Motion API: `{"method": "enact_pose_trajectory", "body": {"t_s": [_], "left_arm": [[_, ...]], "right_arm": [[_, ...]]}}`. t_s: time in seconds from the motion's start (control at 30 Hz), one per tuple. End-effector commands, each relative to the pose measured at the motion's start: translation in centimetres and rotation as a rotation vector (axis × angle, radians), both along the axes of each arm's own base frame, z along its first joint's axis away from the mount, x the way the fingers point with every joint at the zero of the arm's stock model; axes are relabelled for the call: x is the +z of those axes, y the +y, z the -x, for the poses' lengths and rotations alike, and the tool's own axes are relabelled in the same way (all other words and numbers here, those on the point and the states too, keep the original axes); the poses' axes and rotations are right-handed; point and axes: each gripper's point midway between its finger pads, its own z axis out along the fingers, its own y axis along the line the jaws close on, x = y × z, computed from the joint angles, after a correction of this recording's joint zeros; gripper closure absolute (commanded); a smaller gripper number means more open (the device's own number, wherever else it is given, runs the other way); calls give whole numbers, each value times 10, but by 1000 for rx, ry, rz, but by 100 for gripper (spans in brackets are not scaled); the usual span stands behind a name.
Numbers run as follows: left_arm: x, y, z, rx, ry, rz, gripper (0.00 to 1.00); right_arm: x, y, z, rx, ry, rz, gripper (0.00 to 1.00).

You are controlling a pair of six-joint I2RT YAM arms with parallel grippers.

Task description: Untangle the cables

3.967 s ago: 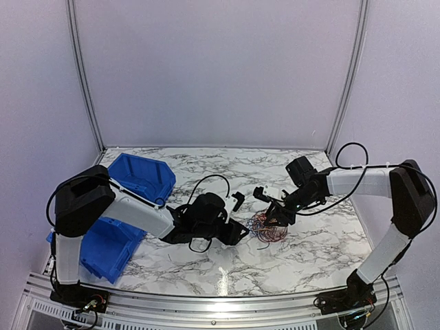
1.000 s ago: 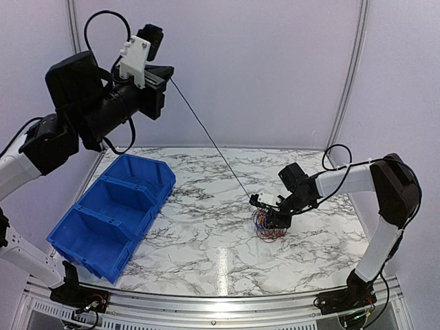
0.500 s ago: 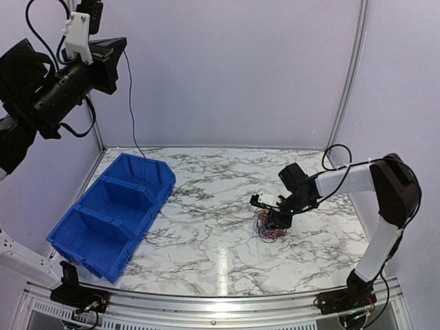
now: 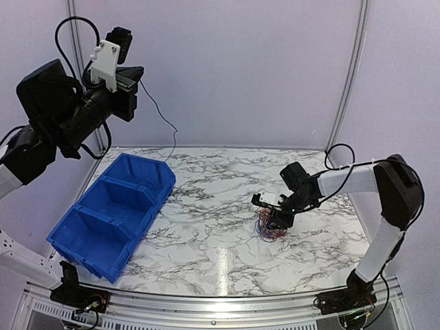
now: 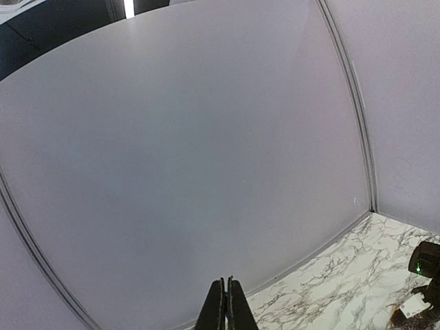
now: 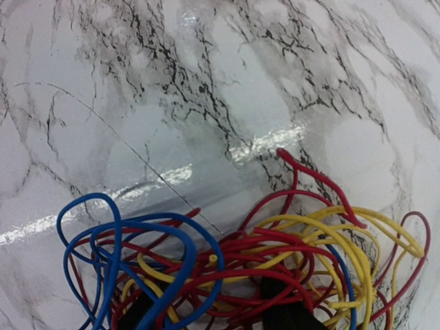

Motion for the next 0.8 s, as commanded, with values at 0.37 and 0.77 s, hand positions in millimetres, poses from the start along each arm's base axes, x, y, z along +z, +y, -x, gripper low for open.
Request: {"method": "enact_pose_trajectory", "body": {"t_s": [0.37, 0.77], "left_arm": [[-128, -32, -15, -35, 232, 0, 100], [-343, -104, -3, -214, 725, -140, 95]], "right_arm": [[87, -11, -9, -63, -133, -165, 51], [87, -15, -8, -57, -124, -193, 51]]}}
